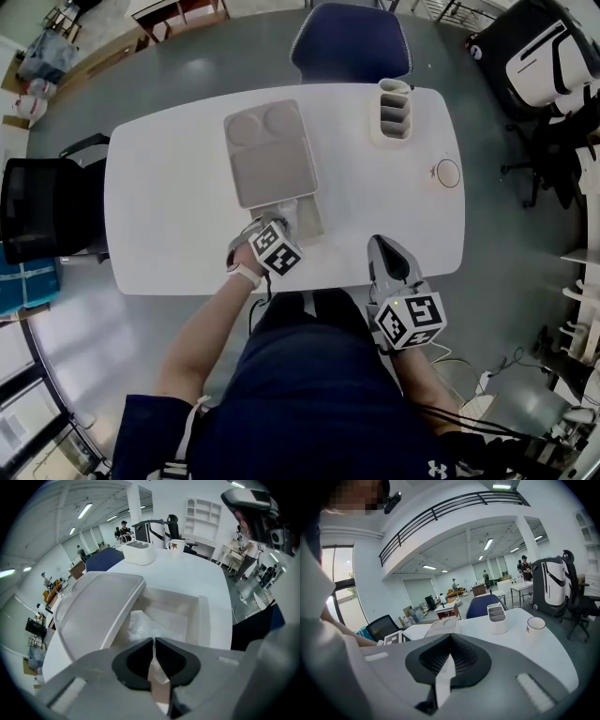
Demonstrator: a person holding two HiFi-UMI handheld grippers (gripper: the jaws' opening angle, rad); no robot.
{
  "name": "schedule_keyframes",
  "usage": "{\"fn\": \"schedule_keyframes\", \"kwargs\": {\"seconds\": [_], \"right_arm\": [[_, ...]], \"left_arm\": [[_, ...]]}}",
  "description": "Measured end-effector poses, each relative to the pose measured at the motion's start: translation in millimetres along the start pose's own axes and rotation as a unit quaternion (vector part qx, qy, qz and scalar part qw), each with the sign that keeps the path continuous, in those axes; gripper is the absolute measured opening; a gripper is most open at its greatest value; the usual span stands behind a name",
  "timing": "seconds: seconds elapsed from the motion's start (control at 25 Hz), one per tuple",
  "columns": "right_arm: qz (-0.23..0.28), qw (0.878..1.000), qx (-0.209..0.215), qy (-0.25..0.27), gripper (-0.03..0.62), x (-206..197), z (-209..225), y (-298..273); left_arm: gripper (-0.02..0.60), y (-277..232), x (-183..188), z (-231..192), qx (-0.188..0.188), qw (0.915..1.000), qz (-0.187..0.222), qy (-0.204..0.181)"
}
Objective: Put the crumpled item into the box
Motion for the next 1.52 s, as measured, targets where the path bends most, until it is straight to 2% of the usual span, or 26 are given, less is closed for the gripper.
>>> {"fn": "schedule_keyframes", "kwargs": {"seconds": [0.2,0.36,0.52,0.6,0.68,0.8,0.96,1.12,1.2,1.36,1.52], "right_arm": [[0.004,1.000,-0.008,-0.008,0.003,-0.2,3.8,4.0],[0.007,1.000,-0.012,-0.009,0.003,0.3,4.6,5.6],[0.009,1.000,-0.008,-0.008,0.003,1.0,1.5,5.0],[0.010,1.000,-0.005,-0.005,0.003,1.3,-0.3,5.0],[0.010,1.000,0.000,-0.001,0.003,0.9,-2.8,4.6],[0.010,1.000,0.007,0.006,0.003,2.7,-6.3,3.3],[0.014,1.000,0.017,0.018,0.003,6.3,-11.6,0.4],[0.022,0.999,0.029,0.034,0.003,15.1,-19.2,-3.4],[0.028,0.998,0.034,0.045,0.003,21.6,-23.9,-4.9],[0.041,0.996,0.045,0.065,0.003,34.6,-31.5,-4.5],[0.063,0.993,0.054,0.089,0.003,51.6,-40.2,-1.8]], "left_arm": [[0.040,-5.7,2.6,1.4,0.003,0.9999,-0.008,-0.010],[0.071,-5.6,3.2,0.8,-0.001,1.0000,-0.005,-0.001],[0.126,-3.4,1.4,-3.6,0.005,0.9999,0.006,0.015],[0.175,-0.5,1.3,-6.5,0.014,0.9995,0.014,0.024],[0.207,4.9,1.0,-9.0,0.018,0.9989,0.026,0.036],[0.210,23.9,4.9,-12.9,0.014,0.9959,0.060,0.066],[0.212,62.5,6.7,-23.2,0.018,0.9862,0.114,0.119],[0.212,102.6,3.2,-34.8,0.031,0.9726,0.166,0.160],[0.212,128.6,4.9,-39.4,0.037,0.9616,0.210,0.173],[0.207,196.4,20.6,-43.0,0.051,0.9279,0.328,0.169],[0.171,259.1,26.6,-39.4,0.066,0.8907,0.418,0.166]]}}
Point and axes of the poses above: the fingertips, and each gripper's own axes: y backward along the fingers, z to its right, x out of its top, the point moved 2 cm from there along y, backward along the fingers, and after that the axes turned 12 degrees about y, right-handed, at the moved point
